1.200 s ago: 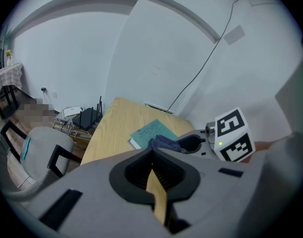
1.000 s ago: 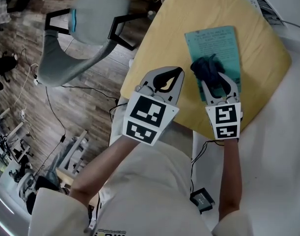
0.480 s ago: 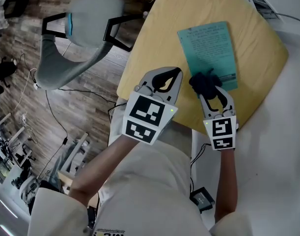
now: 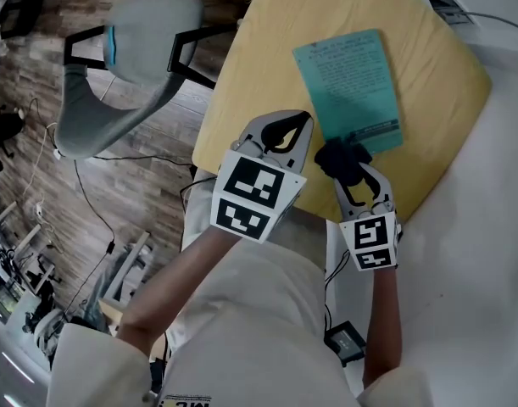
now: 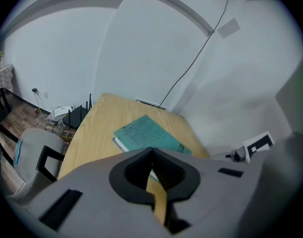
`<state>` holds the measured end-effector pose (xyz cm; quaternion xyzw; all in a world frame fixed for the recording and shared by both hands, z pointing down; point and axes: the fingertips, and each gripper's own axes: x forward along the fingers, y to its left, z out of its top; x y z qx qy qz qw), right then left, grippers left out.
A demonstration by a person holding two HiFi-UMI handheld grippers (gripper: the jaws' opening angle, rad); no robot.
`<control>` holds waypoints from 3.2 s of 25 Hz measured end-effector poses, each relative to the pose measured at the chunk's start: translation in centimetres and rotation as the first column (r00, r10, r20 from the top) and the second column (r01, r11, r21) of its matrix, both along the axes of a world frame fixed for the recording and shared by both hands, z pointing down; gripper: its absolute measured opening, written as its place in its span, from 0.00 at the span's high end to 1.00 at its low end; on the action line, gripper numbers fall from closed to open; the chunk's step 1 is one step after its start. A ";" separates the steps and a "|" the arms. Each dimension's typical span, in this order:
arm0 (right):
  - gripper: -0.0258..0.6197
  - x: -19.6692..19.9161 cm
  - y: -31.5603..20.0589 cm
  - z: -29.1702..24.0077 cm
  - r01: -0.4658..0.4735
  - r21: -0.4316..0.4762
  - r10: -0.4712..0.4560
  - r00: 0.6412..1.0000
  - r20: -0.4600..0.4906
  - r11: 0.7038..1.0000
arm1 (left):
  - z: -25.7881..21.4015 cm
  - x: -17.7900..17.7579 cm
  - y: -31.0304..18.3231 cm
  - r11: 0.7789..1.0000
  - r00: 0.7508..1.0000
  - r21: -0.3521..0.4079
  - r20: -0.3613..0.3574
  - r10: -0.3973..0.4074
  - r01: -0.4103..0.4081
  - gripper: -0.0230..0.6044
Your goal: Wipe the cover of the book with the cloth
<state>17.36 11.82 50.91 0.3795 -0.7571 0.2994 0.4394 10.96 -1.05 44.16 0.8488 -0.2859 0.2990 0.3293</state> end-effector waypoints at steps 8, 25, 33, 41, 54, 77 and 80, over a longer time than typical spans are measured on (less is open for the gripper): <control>0.67 1.0 -0.9 -3.0 -0.058 0.044 0.057 0.998 0.023 0.997 | 0.1 0.0 0.4 1.000 1.000 0.000 0.002 -0.001 0.001 0.95; 0.67 4.0 -14.0 -4.1 -0.078 0.268 0.086 0.996 -0.016 0.960 | 5.8 1.8 -1.5 0.999 0.998 -0.023 0.064 0.028 -0.026 0.95; 0.67 3.5 -19.3 -3.7 -0.020 0.314 0.037 0.998 -0.047 0.949 | 7.9 2.7 -1.8 0.999 0.996 -0.012 0.071 0.046 -0.046 0.95; 0.67 3.7 -23.1 -2.0 0.007 0.326 0.019 0.997 -0.076 0.945 | 8.1 2.6 -1.8 0.999 0.997 -0.009 0.049 0.052 -0.052 0.95; 0.67 4.9 -21.1 0.4 0.021 0.266 0.004 0.996 -0.092 0.964 | 8.3 2.8 -1.8 0.995 0.990 -0.031 0.105 0.097 -0.095 0.95; 0.67 7.4 -6.8 1.1 -0.110 0.116 0.119 0.990 -0.078 0.987 | 8.3 2.9 -1.7 0.996 0.989 -0.021 0.115 0.093 -0.091 0.95; 0.67 7.9 -4.7 1.1 -0.137 0.084 0.144 0.987 -0.077 0.987 | 8.3 2.8 -1.7 0.996 0.990 -0.025 0.110 0.085 -0.083 0.95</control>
